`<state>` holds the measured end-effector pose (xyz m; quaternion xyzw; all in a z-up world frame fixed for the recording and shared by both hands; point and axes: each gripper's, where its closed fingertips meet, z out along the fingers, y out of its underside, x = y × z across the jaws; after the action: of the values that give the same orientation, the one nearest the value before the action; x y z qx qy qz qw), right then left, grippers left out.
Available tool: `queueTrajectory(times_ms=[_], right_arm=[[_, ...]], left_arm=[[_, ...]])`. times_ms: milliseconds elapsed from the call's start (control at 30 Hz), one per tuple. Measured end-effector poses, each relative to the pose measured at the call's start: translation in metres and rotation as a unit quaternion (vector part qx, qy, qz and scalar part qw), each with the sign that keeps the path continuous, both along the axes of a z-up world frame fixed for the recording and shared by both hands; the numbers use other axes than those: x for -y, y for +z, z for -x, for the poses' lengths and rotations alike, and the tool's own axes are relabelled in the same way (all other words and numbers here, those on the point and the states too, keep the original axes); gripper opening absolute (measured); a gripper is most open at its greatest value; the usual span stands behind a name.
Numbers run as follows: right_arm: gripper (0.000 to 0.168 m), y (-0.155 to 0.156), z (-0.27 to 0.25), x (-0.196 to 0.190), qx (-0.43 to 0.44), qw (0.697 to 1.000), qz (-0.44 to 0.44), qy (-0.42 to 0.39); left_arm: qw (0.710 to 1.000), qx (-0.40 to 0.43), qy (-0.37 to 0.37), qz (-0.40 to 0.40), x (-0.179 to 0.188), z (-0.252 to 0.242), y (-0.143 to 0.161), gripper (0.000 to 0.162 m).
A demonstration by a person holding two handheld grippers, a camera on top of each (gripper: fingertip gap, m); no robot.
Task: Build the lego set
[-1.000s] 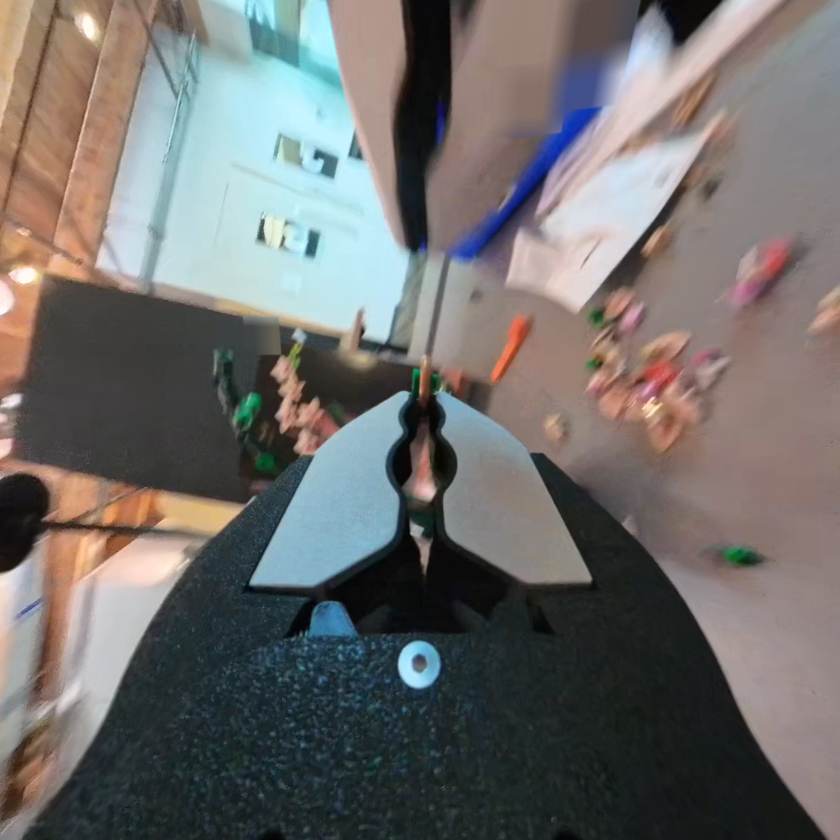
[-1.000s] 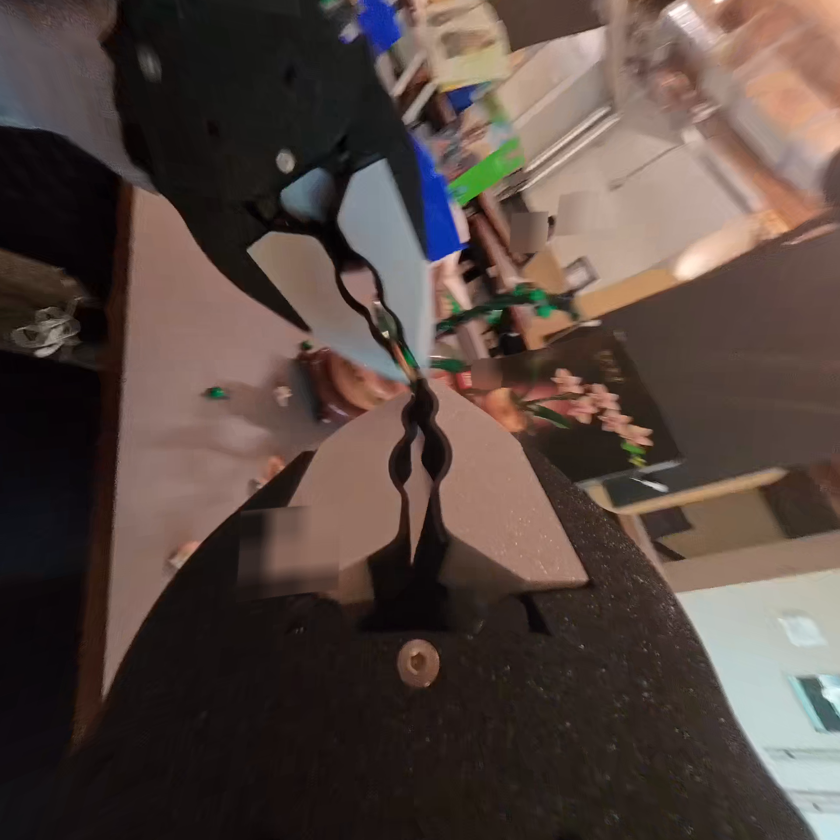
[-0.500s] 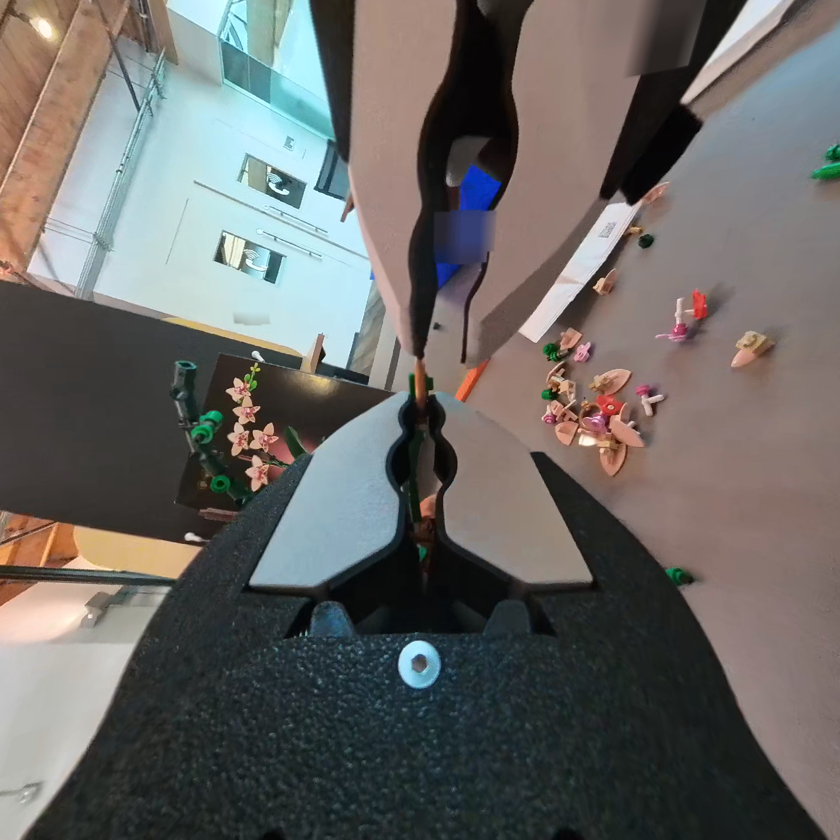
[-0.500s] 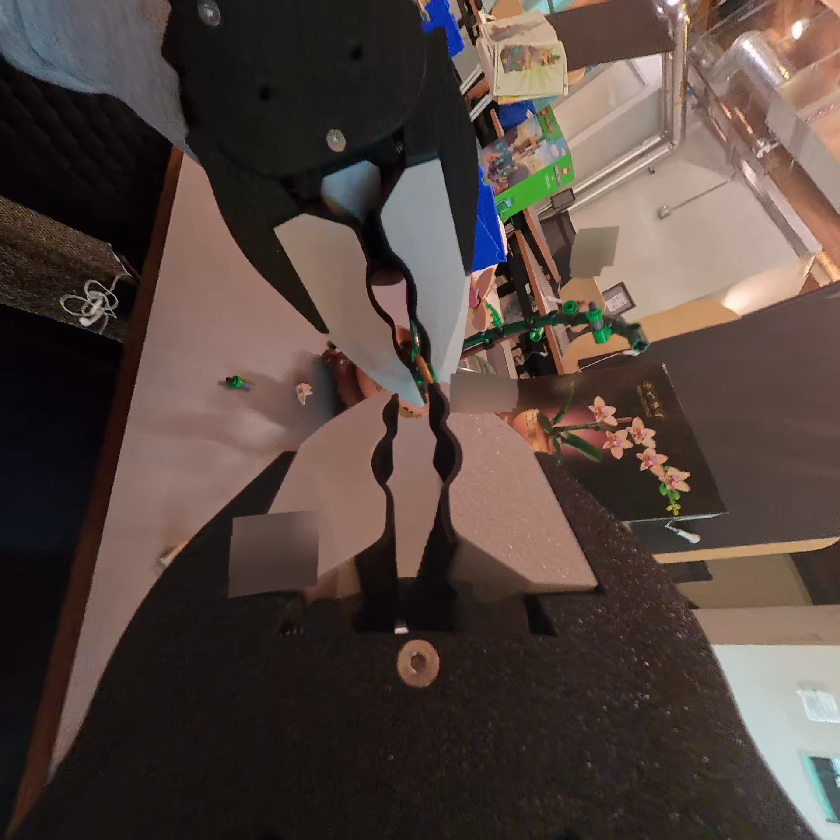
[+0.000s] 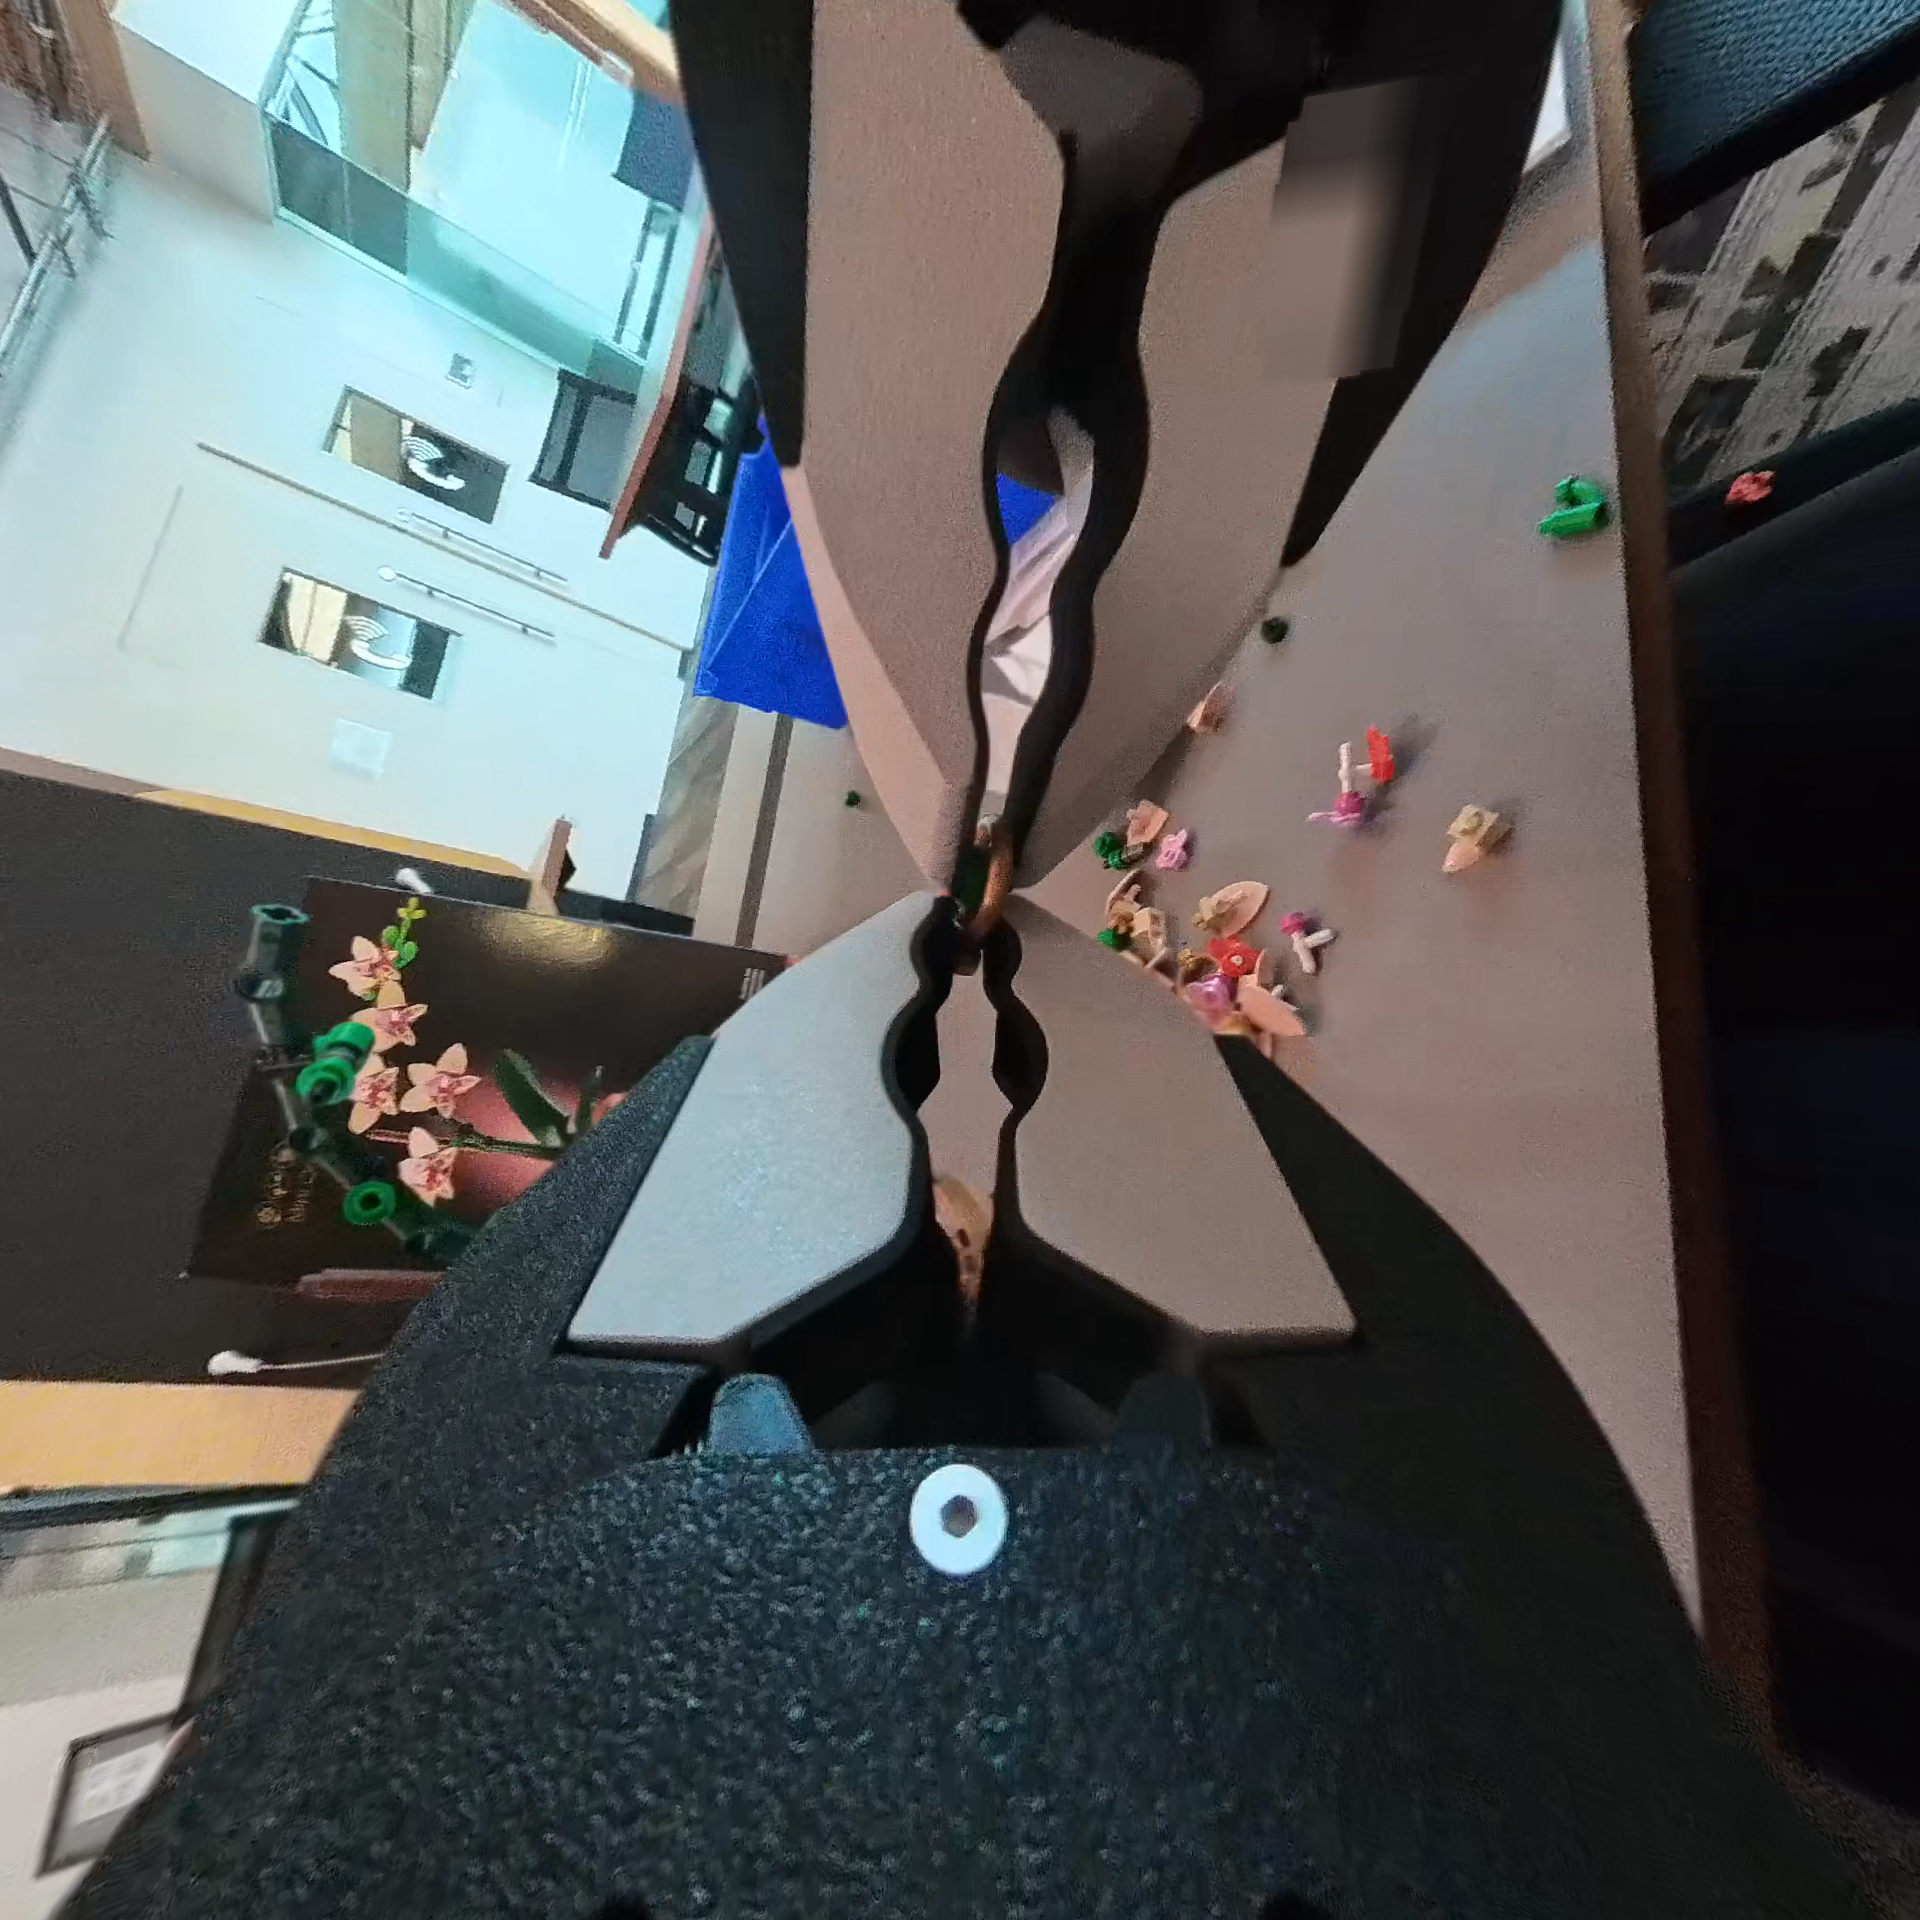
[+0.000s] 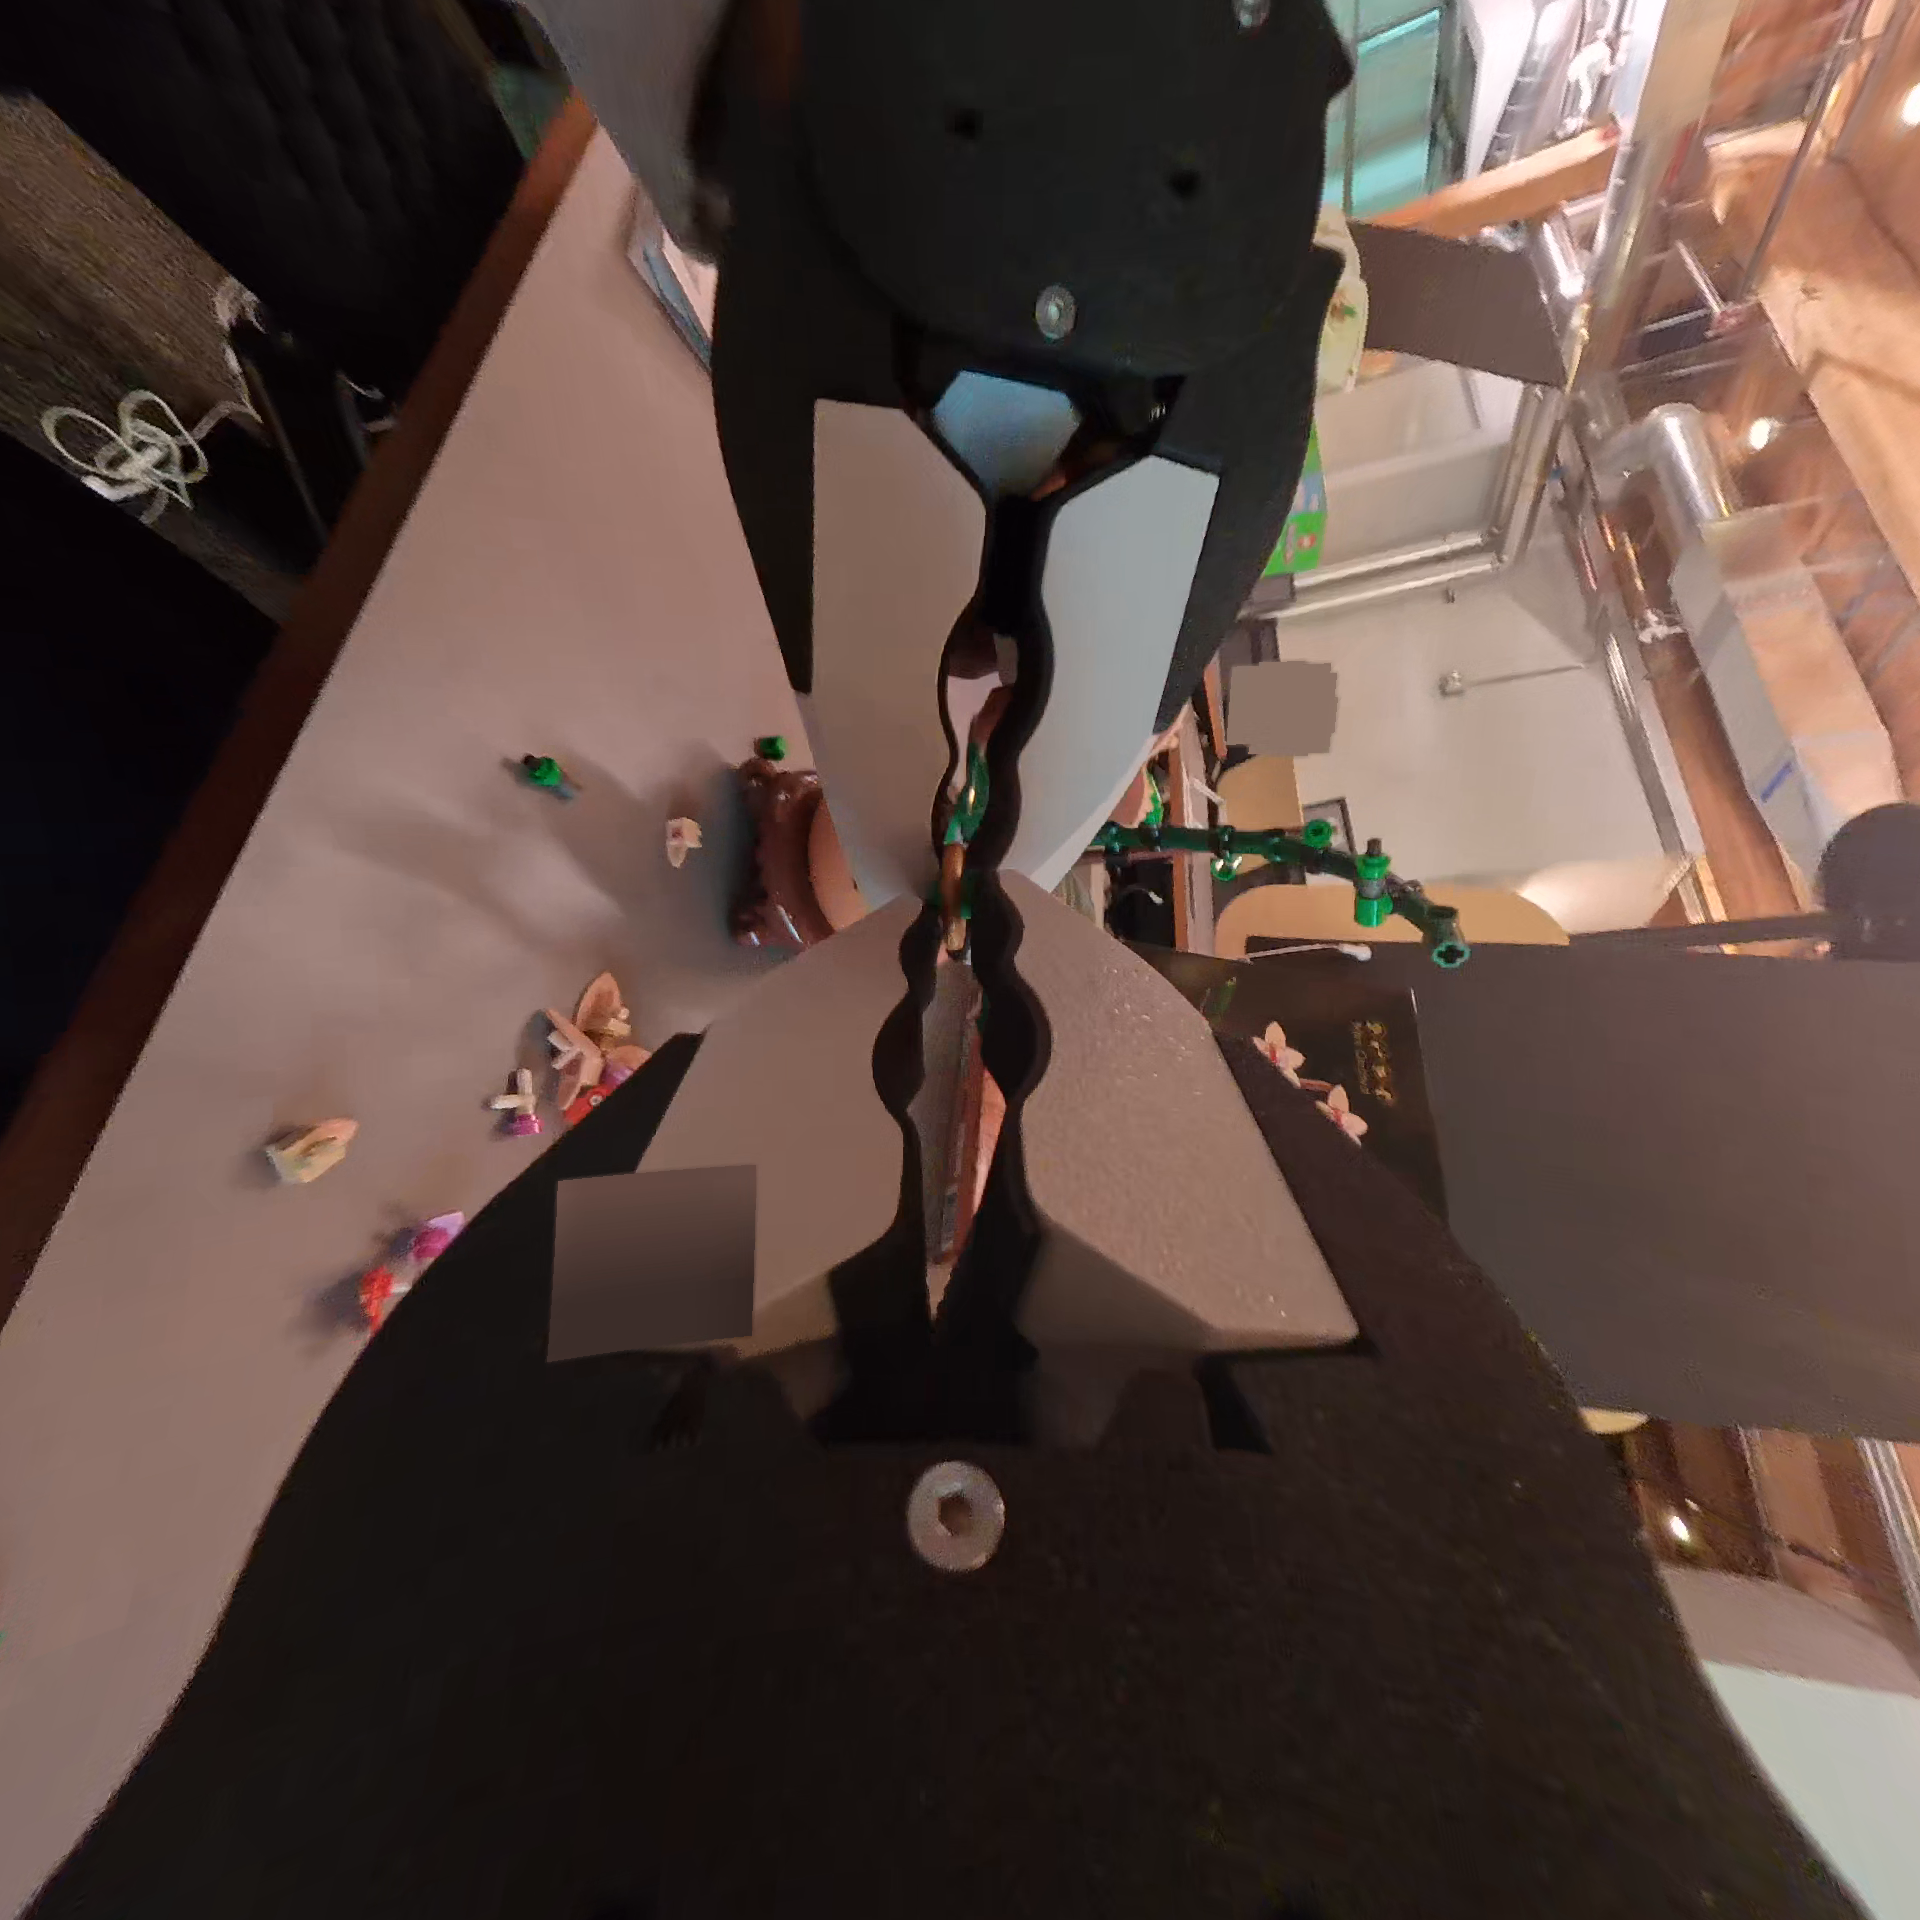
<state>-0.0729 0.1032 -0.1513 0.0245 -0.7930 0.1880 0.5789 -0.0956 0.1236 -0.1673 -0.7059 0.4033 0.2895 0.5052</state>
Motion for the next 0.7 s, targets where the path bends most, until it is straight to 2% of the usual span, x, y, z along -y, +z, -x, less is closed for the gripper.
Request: queueTrajectory(times_ms=[100,233,333,367,400,433,467,500,567,633,700], right_arm=[[0.005,0.003,-0.002,0.000,-0.006,1.000,0.016,0.006],[0.004,0.013,-0.005,0.000,-0.045,0.989,0.140,-0.004],[0.003,0.014,-0.006,0.000,-0.075,0.979,0.187,-0.023],[0.003,0.016,-0.007,0.002,-0.079,0.975,0.208,-0.019],[0.002,0.015,-0.018,0.015,-0.071,0.974,0.215,0.029],[0.001,0.014,-0.023,0.019,-0.068,0.968,0.240,0.034],[0.000,0.011,-0.021,0.015,-0.064,0.965,0.255,0.008],[0.000,0.008,-0.019,0.006,-0.066,0.961,0.267,-0.014],[0.000,0.006,-0.018,-0.008,-0.057,0.940,0.337,-0.008],[0.000,0.008,-0.018,-0.006,-0.063,0.943,0.326,0.010],[0.000,-0.004,-0.015,0.004,-0.019,0.957,0.289,0.018]], left_arm=[[0.999,0.051,0.007,-0.014,0.000,0.000,0.003,0.005],[0.991,0.120,0.015,-0.055,0.001,-0.004,0.013,0.005],[0.984,0.163,0.013,-0.066,0.001,-0.004,0.013,0.004],[0.981,0.169,0.042,-0.083,0.002,0.007,0.017,0.004],[0.972,0.158,0.120,-0.127,0.009,0.042,0.025,0.003],[0.965,0.180,0.135,-0.135,0.019,0.060,0.029,0.003],[0.961,0.234,0.085,-0.122,0.024,0.046,0.030,0.003],[0.966,0.222,0.063,-0.119,0.023,0.030,0.030,0.003],[0.986,0.079,0.100,-0.105,0.016,0.023,0.018,0.003],[0.988,0.085,0.077,-0.108,0.009,0.011,0.016,0.003],[0.986,0.091,0.079,-0.119,0.007,0.013,0.019,0.003]])
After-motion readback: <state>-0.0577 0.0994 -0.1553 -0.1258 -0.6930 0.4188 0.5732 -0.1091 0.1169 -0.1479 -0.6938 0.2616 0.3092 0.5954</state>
